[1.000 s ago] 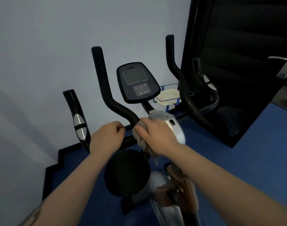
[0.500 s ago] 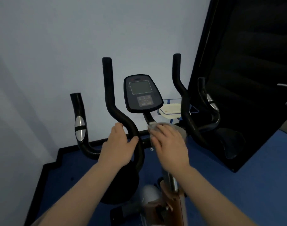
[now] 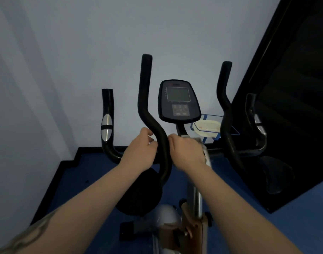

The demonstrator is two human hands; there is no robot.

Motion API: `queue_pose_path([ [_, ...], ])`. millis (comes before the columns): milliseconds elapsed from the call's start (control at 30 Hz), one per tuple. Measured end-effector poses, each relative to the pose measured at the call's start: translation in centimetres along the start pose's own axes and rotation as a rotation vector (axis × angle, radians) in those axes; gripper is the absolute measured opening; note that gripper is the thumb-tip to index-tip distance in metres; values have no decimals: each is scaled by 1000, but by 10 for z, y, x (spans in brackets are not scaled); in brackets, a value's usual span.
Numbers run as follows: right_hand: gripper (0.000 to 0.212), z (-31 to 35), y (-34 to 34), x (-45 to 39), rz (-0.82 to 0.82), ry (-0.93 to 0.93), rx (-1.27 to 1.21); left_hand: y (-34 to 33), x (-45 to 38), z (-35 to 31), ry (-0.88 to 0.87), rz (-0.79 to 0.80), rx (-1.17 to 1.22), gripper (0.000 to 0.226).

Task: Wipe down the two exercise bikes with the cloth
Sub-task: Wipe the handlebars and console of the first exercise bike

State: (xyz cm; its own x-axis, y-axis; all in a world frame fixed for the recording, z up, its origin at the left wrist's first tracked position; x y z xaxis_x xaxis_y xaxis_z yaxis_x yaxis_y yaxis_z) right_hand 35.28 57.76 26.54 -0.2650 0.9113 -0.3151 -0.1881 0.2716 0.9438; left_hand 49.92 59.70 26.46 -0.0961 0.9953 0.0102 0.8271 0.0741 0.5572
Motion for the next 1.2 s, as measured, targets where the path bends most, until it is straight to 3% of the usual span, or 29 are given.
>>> queue_pose_path([
  [200, 33, 14, 4, 42, -217, -246, -307, 20, 3, 0, -60, -120, 105, 24],
  [300, 34, 7, 22, 36, -345, -413, -733, 45, -1, 3, -221, -245, -94, 23],
  [367, 33, 16, 25, 24, -413, -377, -991, 60, -6, 12, -287, -336, -243, 23],
  [400, 34, 26, 25, 17, -348, -298, -1035, 64, -8, 18, -308, -350, -318, 24],
  [500, 50, 49, 8, 16, -56, -50, -840, 57, -9, 33, -407, -373, -557, 24],
  [633, 60, 46, -9, 31, -67, 148, -428, 53, -13, 38, -447, -478, -535, 26],
  [867, 60, 45, -3, 22, -127, 39, -784, 51, -11, 38, -441, -447, -609, 29],
  [967, 59, 43, -5, 51, -135, 145, -780, 52, -9, 37, -432, -437, -610, 28],
  [1100, 46, 39, 18, 21, -125, 186, -875, 52, -9, 35, -430, -451, -570, 29],
  [1200, 48, 69, 21, -3, 86, 145, -1107, 55, -6, 36, -478, -431, -573, 34],
])
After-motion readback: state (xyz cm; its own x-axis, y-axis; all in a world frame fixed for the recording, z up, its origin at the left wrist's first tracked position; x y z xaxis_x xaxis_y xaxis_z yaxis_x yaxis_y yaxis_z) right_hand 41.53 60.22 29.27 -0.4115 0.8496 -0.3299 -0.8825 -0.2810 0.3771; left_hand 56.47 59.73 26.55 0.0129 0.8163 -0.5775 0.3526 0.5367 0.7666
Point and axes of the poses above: each hand's wrist, its own x-axis away from the middle knuckle, its own y-axis out of the back of the hand, z = x × y, the point moved 3 cm from there along -x, towards the middle knuckle, and after that the axes turned 3 degrees about y, right-handed, at the moved point
